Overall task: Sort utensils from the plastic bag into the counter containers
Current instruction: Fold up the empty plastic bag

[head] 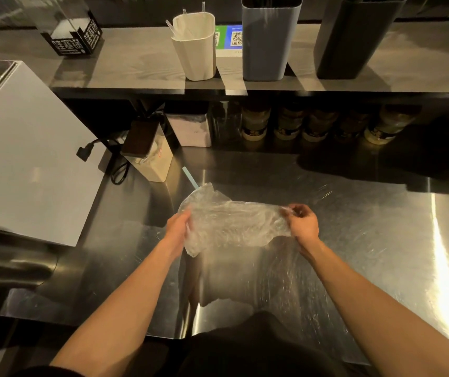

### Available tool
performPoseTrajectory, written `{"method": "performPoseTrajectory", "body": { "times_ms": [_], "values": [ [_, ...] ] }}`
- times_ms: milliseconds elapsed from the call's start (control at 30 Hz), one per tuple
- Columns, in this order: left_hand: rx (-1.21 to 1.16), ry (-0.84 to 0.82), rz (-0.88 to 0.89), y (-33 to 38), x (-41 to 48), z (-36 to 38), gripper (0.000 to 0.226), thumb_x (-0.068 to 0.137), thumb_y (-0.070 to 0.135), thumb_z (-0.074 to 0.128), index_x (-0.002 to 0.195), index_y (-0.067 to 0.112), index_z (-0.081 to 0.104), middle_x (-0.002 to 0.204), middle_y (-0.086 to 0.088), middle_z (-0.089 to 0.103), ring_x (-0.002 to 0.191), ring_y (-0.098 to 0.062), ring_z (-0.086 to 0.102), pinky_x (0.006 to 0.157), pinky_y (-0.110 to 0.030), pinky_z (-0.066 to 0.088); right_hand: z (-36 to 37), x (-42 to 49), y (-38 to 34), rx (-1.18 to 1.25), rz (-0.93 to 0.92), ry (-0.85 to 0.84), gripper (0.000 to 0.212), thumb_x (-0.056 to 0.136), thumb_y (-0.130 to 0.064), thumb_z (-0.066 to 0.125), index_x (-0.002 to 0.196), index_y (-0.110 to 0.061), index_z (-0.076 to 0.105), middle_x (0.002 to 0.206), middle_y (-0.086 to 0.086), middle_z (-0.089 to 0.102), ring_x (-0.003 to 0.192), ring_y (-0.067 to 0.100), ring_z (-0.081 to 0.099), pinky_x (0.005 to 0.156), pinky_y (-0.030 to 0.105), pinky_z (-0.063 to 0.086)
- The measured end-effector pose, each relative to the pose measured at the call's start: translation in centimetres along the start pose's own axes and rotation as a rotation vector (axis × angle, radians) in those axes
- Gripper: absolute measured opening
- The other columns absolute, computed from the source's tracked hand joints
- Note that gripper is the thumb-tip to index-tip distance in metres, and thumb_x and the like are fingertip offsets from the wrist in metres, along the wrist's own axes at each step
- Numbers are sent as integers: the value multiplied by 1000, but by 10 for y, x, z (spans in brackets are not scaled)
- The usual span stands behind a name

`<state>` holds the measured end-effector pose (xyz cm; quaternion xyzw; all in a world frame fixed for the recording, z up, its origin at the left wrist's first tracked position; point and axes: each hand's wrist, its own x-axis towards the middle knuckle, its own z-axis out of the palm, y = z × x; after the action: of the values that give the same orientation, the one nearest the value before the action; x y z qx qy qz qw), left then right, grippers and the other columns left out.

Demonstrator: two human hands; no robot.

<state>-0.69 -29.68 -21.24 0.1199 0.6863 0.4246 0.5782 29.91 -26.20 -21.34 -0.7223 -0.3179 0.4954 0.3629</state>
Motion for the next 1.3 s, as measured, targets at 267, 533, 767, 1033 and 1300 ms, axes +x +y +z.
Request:
{"method": "performPoseTrajectory", "body": {
  "times_ms": [267, 533, 767, 1033, 1300],
  "values": [
    [27, -51, -43, -14, 0, 18, 35, 100, 49, 55, 98, 16, 67, 94, -5, 73, 81, -18, 68, 78, -36, 54, 32, -36, 2, 366, 518, -449, 32, 90, -33, 73, 113, -16, 58, 107, 12, 68, 98, 23, 68, 88, 41, 56],
    [41, -91, -99, -22, -4, 22, 27, 95, 12, 63, 120, 1, 66, 104, -12, 72, 94, -25, 69, 82, -35, 54, 36, -16, 12, 336, 466, -233, 20, 94, -18, 69, 110, -9, 62, 85, 6, 61, 73, 13, 58, 83, 34, 57],
    [-58, 99, -67, -16, 11, 0, 19, 96, 6, 56, 111, 1, 66, 105, -18, 67, 84, -23, 65, 74, -33, 51, 18, -18, 19, 125, 379, -136, 26, 93, 9, 55, 85, -16, 58, 73, 5, 62, 60, 16, 56, 50, 25, 52],
    [137, 153, 12, -1, 17, 14, 21, 92, 12, 63, 112, 4, 60, 100, -13, 66, 74, -17, 62, 62, -27, 50, -4, -31, 39, -175, 379, -305, 6, 89, -9, 68, 93, -10, 63, 80, 9, 64, 65, 18, 62, 49, 23, 51],
    [404, 103, 189, 7, 7, 48, 96, 84, 45, 78, 156, 25, 19, 154, -3, 38, 133, -27, 48, 103, -41, 46, -3, -20, 38, -52, 321, -165, 10, 92, 3, 62, 93, -7, 64, 88, 14, 70, 72, 22, 64, 58, 30, 51]
  ]
}}
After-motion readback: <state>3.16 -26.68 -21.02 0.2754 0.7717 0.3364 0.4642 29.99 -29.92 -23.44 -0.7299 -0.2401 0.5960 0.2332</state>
